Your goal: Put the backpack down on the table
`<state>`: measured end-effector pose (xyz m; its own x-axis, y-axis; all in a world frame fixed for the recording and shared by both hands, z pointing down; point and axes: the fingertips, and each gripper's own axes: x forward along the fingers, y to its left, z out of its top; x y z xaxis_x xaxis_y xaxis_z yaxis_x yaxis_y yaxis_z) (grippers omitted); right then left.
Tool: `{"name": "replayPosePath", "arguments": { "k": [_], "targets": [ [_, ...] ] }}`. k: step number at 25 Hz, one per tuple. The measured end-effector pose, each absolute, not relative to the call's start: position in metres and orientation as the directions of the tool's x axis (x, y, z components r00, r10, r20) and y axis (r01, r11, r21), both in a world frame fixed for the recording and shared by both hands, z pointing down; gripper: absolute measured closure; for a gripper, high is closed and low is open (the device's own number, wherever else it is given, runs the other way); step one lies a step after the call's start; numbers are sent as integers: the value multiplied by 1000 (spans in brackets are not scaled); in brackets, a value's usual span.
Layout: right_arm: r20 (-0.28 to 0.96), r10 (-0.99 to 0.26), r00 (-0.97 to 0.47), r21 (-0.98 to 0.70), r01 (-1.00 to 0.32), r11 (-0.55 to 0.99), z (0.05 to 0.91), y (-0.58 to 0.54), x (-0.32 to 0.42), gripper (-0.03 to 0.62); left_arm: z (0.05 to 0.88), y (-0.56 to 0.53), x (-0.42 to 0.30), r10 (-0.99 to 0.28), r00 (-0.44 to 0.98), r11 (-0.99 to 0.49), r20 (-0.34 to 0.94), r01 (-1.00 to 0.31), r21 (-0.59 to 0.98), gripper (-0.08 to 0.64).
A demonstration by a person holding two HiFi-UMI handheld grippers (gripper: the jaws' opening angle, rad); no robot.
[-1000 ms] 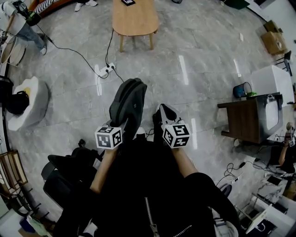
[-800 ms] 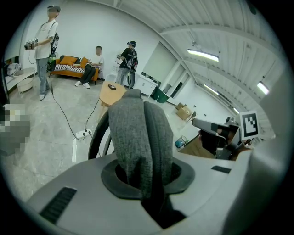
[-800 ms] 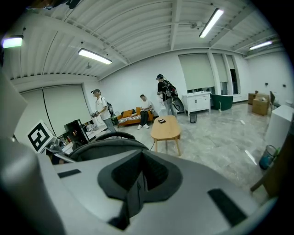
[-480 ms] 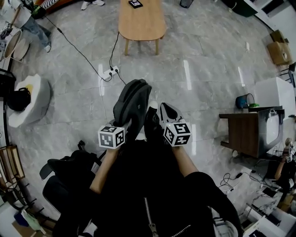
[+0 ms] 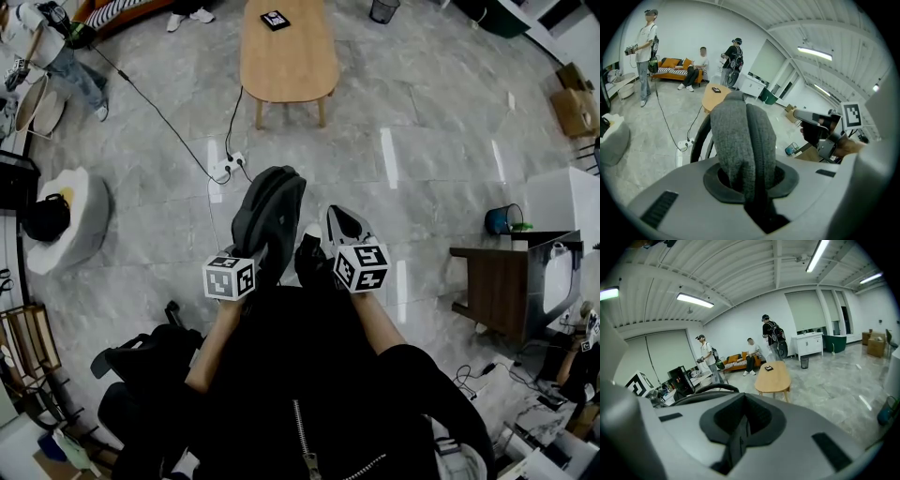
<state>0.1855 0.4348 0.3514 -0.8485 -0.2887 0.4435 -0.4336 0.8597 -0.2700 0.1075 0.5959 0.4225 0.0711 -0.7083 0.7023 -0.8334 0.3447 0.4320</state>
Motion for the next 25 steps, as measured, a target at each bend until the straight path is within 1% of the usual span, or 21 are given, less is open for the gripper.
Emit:
{"name": "replayPosePath", "arguments": {
  "k": [10, 21, 25],
  "targets": [
    [428, -264, -865, -274, -402, 874, 340, 361, 143, 582, 403, 509, 63, -731, 43, 344, 681, -839, 422, 482],
    [408, -293, -865, -303, -430, 850, 342, 295, 122, 582, 397, 440, 25, -730, 37, 331, 683, -855, 399, 482],
    [413, -291, -863, -303, -432, 849, 342, 276, 116, 581, 387, 414, 13, -748, 20, 323, 663, -862, 390, 482]
  ]
}}
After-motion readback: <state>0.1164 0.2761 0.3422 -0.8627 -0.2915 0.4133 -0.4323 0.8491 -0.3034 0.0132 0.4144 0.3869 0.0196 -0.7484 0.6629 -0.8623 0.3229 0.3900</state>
